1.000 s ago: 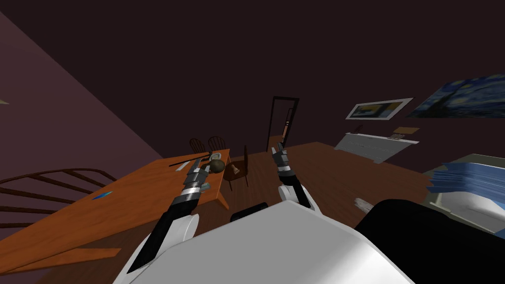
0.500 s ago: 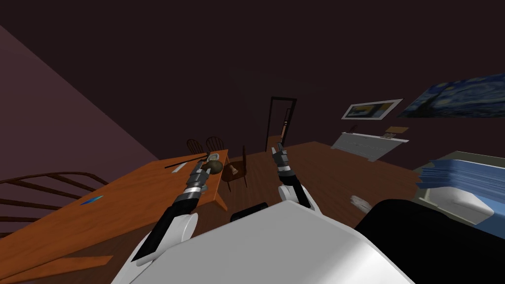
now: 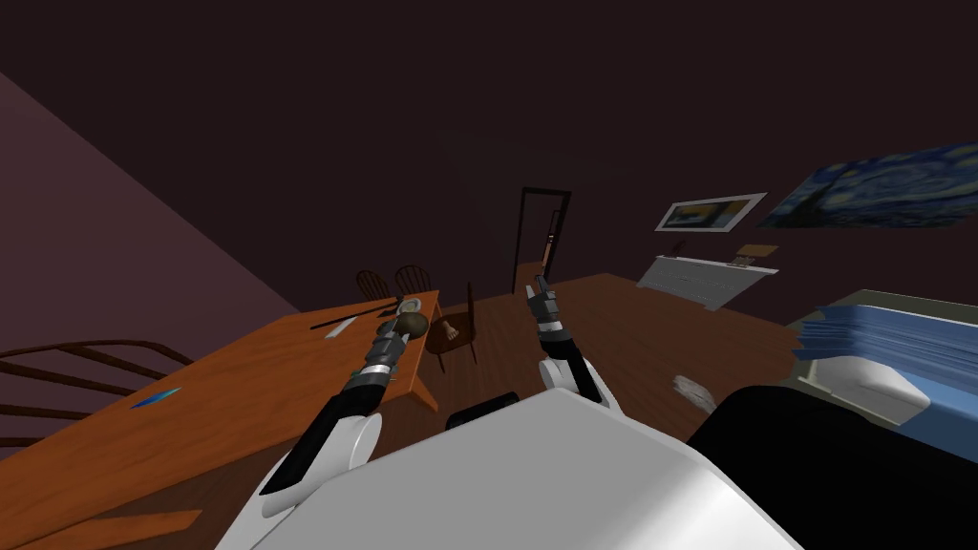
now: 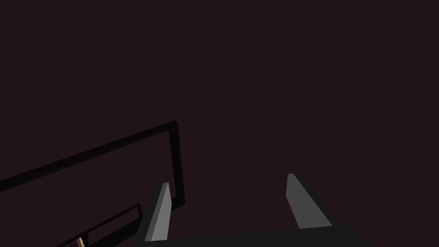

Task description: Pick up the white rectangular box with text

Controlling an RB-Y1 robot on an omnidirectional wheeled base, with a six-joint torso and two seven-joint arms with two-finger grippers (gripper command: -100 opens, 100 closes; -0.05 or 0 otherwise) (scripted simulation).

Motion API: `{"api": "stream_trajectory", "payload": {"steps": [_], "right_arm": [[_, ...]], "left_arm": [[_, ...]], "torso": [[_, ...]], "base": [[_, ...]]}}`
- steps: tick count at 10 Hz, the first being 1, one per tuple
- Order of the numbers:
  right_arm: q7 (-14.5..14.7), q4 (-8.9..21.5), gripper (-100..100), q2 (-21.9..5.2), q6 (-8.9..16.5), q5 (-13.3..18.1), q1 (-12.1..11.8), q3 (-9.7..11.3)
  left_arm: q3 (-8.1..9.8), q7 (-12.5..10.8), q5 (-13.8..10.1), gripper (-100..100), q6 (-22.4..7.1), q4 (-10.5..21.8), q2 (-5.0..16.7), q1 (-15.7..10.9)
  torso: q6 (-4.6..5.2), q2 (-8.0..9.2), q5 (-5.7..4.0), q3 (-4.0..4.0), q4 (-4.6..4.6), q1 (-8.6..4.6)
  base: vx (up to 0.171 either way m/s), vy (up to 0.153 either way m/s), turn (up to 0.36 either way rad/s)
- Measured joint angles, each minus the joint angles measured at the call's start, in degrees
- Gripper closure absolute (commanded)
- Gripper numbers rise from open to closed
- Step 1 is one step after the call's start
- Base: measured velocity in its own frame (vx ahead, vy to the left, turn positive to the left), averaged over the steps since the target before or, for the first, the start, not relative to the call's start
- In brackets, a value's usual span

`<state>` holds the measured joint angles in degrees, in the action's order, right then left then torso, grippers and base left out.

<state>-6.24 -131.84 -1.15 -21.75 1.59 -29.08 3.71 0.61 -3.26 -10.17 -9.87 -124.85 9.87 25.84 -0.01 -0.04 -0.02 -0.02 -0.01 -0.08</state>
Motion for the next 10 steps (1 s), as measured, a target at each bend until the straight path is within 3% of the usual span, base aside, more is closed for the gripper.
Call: {"api": "stream_trajectory", "payload": {"steps": [9, 10], "right_arm": [[0.0, 0.0, 0, 0.0, 0.0, 0.0, 0.0, 0.0], [0.0, 0.0, 0, 0.0, 0.0, 0.0, 0.0, 0.0]], "left_arm": [[2.65, 2.0, -4.0, -100, -14.1, 3.2, 1.1, -1.1], [3.18, 2.3, -4.8, -100, -15.5, 4.7, 1.7, -1.7]], "torso": [[0.00, -0.06, 0.01, -0.03, -0.01, 0.06], [0.00, -0.10, 0.02, -0.06, -0.02, 0.07]], "base": [[0.029, -0.014, -0.021], [0.046, -0.005, -0.012]]}}
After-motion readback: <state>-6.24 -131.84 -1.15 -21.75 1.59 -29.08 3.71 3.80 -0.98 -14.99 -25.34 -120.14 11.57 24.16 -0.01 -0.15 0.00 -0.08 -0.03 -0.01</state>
